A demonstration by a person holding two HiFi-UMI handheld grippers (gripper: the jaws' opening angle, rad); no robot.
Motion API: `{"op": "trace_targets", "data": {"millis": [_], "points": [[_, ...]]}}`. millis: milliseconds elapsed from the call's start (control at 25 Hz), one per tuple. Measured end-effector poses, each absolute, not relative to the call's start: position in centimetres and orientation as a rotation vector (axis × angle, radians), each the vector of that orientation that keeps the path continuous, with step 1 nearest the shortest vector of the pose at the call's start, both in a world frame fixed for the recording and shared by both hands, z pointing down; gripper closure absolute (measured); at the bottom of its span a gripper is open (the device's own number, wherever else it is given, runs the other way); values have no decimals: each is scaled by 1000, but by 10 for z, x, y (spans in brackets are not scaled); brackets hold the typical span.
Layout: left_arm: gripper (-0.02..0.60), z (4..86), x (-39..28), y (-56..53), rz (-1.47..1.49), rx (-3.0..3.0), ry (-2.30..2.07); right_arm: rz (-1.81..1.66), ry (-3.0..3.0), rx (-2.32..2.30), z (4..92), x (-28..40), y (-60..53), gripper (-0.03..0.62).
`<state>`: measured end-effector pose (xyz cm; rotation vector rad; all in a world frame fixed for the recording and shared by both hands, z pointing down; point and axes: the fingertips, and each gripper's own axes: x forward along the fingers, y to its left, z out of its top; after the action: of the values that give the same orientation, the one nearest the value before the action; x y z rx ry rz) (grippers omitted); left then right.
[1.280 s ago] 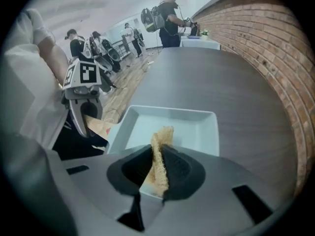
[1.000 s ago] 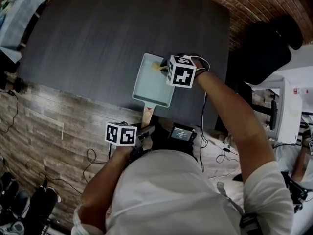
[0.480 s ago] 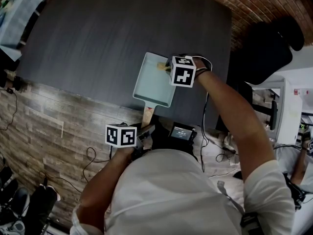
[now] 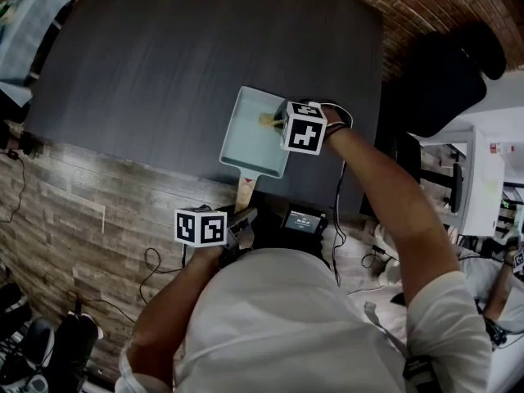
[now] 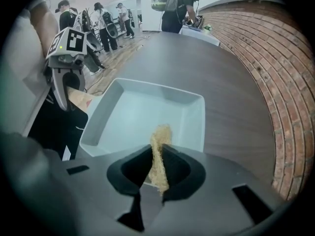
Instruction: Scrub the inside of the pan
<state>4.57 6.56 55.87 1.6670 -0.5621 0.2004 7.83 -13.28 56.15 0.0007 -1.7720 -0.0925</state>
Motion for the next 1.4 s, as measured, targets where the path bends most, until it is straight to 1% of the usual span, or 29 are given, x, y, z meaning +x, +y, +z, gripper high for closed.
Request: {"op": "trace_targets", "data": {"millis": [760, 1400], "points": [[515, 560, 45, 65, 202, 1675, -559, 131, -1823, -130, 563, 67, -56, 528], [515, 561, 46, 66, 204, 1680, -570, 295, -1876, -111, 566, 61, -29, 528]]}}
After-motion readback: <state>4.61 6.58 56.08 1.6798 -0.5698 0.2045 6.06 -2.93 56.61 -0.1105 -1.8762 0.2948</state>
